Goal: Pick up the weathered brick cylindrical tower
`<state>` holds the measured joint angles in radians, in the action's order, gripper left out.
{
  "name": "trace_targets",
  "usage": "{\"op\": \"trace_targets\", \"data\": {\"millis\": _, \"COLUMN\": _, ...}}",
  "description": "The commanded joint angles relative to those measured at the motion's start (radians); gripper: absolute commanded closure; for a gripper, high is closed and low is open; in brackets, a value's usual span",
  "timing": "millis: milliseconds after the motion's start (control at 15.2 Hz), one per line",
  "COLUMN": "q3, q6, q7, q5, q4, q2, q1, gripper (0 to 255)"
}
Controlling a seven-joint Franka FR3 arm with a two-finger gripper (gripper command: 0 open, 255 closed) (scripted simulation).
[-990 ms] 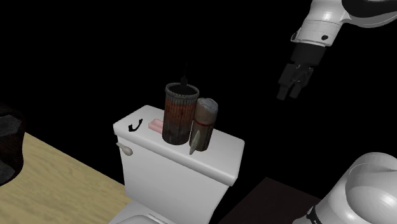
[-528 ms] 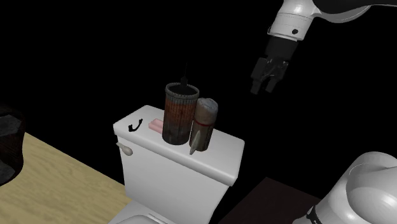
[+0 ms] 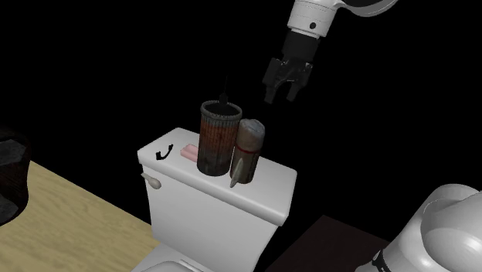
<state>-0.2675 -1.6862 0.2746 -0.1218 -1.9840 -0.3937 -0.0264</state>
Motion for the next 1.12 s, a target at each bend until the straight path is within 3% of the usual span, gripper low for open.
{"op": "trace_targets", "data": {"millis": 0, "q3": -0.027, "q6": -0.018, "q7": 0.024, "q5": 0.02, "q4": 0.068, "q2": 0.071, "q1": 0.0, "gripper": 0}}
{"op": "trace_targets", "data": {"millis": 594, "q3": -0.147, "q6": -0.038, "q7": 0.167, "q5": 0.168, "q4": 0.387, "q2": 0.368, "q1": -0.037, "gripper": 0}}
{"op": "trace_targets", "data": {"millis": 1056, "q3": -0.143, "q6": -0.145, "q7": 0.165, "q5": 0.159, "q4": 0.26, "q2": 0.346, "q1": -0.035, "gripper": 0}}
